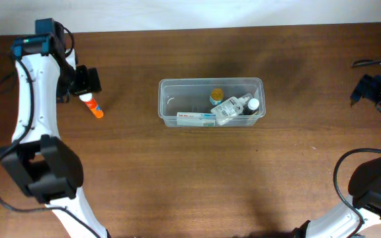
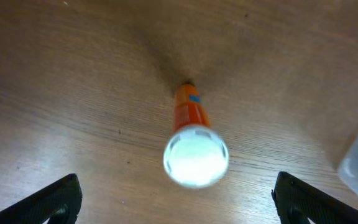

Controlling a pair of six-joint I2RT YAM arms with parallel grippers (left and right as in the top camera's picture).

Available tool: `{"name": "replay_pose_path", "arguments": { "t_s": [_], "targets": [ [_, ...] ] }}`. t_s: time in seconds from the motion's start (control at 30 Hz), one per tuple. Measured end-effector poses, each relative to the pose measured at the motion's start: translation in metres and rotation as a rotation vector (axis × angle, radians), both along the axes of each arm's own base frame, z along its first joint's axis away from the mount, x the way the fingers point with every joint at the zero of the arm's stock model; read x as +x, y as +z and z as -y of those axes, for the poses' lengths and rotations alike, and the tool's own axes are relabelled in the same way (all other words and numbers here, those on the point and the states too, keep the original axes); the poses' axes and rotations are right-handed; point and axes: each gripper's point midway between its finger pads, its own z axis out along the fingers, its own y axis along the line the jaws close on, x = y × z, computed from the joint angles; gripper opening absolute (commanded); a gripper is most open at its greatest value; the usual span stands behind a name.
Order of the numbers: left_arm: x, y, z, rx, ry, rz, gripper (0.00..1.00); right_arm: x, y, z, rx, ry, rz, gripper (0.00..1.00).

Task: Pack container
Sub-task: 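Move the left gripper over the orange effervescent tube, then close the left gripper on the orange tube and lift it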

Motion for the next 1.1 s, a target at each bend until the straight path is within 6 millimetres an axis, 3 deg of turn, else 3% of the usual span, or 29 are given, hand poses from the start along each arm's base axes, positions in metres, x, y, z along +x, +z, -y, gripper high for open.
{"name": "replay_pose_path", "arguments": {
  "t_s": [0.23,0.5,1.1],
  "targets": [
    [0.006,-0.037,-0.001,-0.009,-0.013,-0.067,0.99,0.000,0.000,0.000,0.000,0.000,0.000,0.98],
    [0.012,-0.037,-0.002,-0.005,-0.017,-0.044,0.90,0.000,0.000,0.000,0.000,0.000,0.000,0.98],
    [0.015,-0.044,0.001,-0.024,-0.022,-0.047,0.89,0.000,0.000,0.000,0.000,0.000,0.000,0.98]
  ]
}}
